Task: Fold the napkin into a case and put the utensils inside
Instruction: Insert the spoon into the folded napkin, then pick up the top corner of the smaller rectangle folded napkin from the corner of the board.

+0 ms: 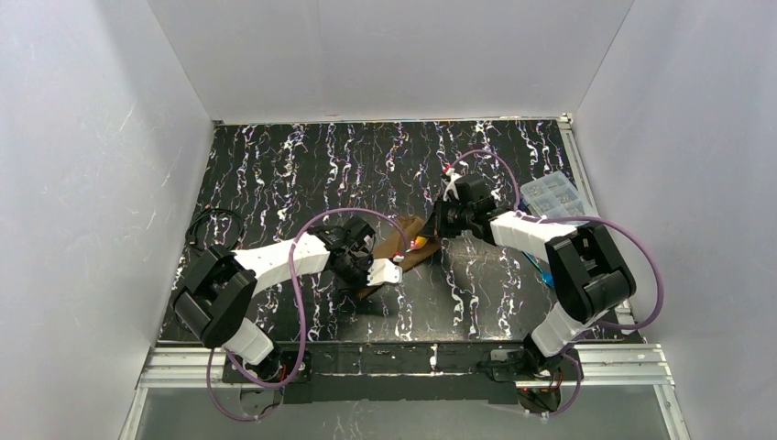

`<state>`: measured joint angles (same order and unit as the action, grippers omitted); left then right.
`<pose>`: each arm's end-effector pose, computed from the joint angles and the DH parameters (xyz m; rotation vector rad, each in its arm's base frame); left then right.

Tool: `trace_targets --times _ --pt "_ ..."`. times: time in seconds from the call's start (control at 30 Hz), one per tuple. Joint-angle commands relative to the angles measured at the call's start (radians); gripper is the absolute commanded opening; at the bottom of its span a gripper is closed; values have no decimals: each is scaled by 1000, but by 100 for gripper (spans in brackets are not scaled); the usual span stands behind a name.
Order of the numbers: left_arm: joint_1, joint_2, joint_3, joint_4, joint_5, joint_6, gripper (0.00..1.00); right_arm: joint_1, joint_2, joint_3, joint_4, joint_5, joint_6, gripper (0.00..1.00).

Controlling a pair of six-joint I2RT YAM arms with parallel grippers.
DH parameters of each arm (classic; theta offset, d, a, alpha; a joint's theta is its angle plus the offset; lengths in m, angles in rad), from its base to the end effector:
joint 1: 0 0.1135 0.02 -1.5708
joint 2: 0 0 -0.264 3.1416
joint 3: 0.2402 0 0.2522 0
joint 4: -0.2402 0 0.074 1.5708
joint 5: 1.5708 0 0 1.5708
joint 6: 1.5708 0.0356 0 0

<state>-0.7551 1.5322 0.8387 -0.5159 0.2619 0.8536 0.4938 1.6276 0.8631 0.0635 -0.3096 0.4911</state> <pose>0.1938 -0.1951 0.1655 2.0266 1.8594 -0.3370 0.2905 0.1687 0.1812 -0.1756 2.3775 0.8492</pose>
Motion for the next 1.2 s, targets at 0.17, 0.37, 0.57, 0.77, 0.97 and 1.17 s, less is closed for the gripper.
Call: trace_targets --times 0.17,0.37,0.57,0.77,0.97,1.17 --pt "-6 -7 -18 -14 -3 24 2 27 -2 98 -116 86 -44 69" --pt "-7 -31 -9 -41 9 13 2 -42 -116 211 -364 181 -108 92" --pt "-5 -51 46 -141 45 -13 8 -256 -241 208 -619 373 -46 99" --pt "28 -49 162 -366 146 24 19 -413 -384 83 -837 585 49 99" --pt "152 -57 285 -494 298 56 26 -484 -375 32 -913 635 105 99" --pt "278 -30 410 -564 367 47 27 -521 -366 -61 -741 666 222 99"
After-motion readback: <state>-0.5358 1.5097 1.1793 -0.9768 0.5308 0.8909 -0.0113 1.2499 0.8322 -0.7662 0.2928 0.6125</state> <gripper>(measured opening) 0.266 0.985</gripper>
